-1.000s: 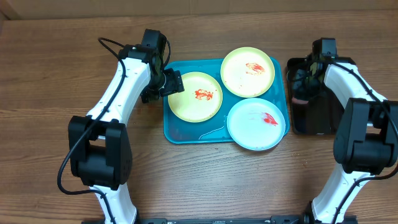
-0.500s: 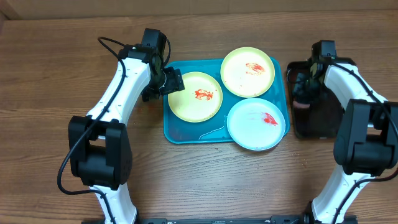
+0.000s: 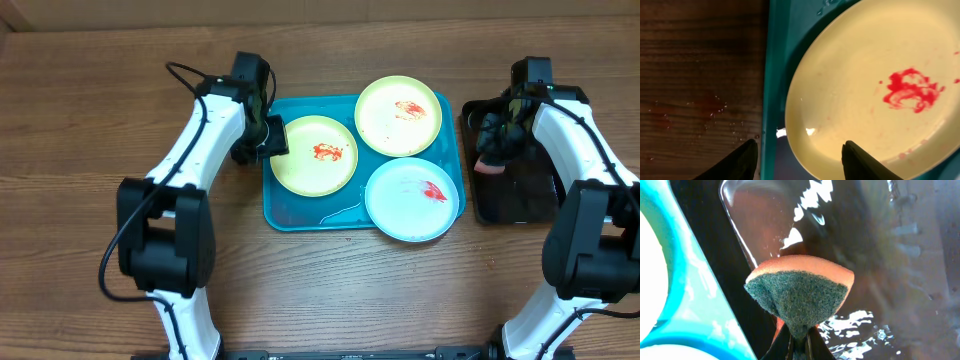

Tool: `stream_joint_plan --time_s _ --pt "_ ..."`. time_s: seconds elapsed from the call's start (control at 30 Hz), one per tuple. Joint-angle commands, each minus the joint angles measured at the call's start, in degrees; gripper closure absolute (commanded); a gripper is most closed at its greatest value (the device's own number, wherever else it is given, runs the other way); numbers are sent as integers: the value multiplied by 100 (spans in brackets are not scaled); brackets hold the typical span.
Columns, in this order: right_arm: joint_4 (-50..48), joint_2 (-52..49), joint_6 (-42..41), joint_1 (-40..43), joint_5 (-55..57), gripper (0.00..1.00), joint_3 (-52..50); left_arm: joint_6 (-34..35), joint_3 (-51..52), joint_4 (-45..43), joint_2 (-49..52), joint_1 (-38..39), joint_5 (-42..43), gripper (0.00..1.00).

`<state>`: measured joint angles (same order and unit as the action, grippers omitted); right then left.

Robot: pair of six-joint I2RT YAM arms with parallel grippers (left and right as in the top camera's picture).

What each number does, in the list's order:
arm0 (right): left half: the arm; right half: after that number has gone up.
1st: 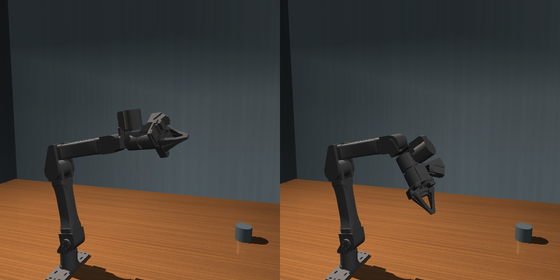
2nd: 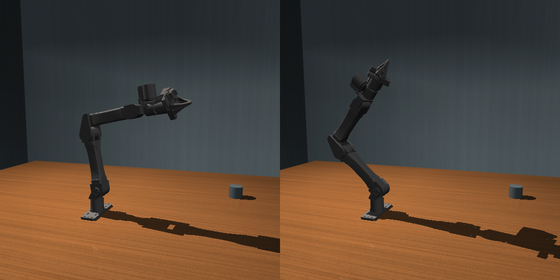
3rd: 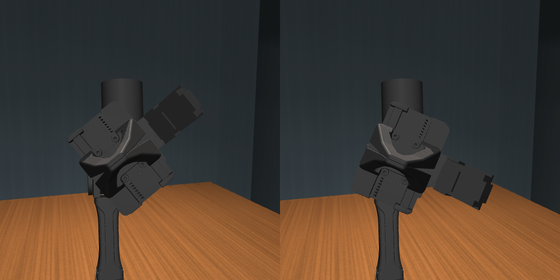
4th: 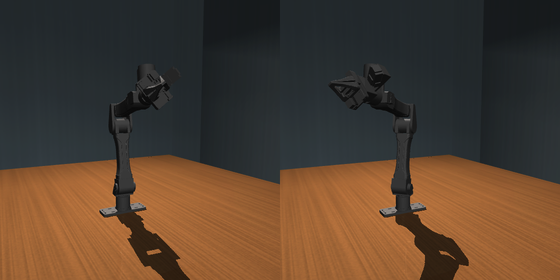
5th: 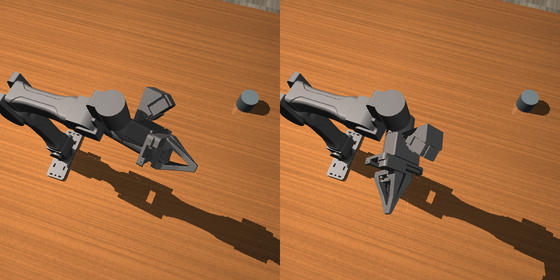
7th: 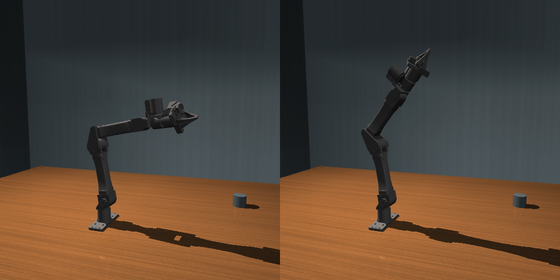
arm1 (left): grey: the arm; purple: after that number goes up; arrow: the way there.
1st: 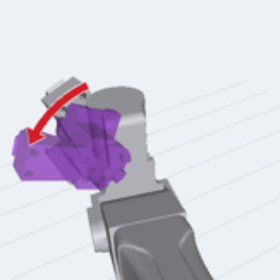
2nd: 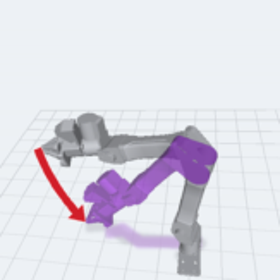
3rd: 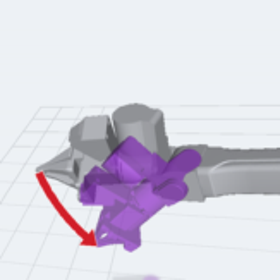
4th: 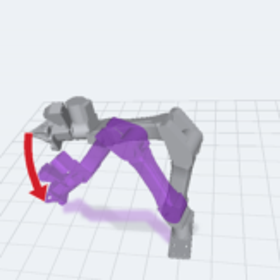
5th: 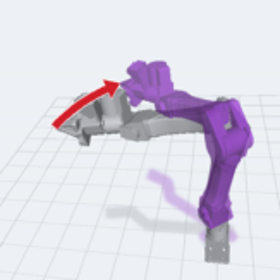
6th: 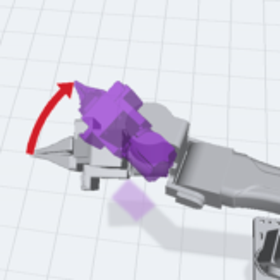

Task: Clean dirty plates on tray and stack at the side

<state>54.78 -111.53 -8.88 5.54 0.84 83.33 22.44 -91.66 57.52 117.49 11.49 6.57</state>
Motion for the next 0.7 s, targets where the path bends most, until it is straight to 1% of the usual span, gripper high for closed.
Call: stream_joint_plan --time_s 0.0,0.1,0.13,0.33,0.53,0.67 --pt "-17 153 -33 20 -28 96 153 -149 92 -48 348 -9 55 47" --pt "2 153 -31 20 -31 96 151 -149 92 -129 514 -4 195 57" --pt "4 153 -31 20 -28 96 151 -146 92 -162 564 -4 243 59" --pt "11 153 -33 20 -31 96 151 -146 90 -326 573 -4 402 63" --pt "9 153 -33 20 -31 96 151 -149 90 -308 575 -4 363 68" --pt "24 155 -28 20 -31 96 151 -142 92 -278 586 -4 129 86"
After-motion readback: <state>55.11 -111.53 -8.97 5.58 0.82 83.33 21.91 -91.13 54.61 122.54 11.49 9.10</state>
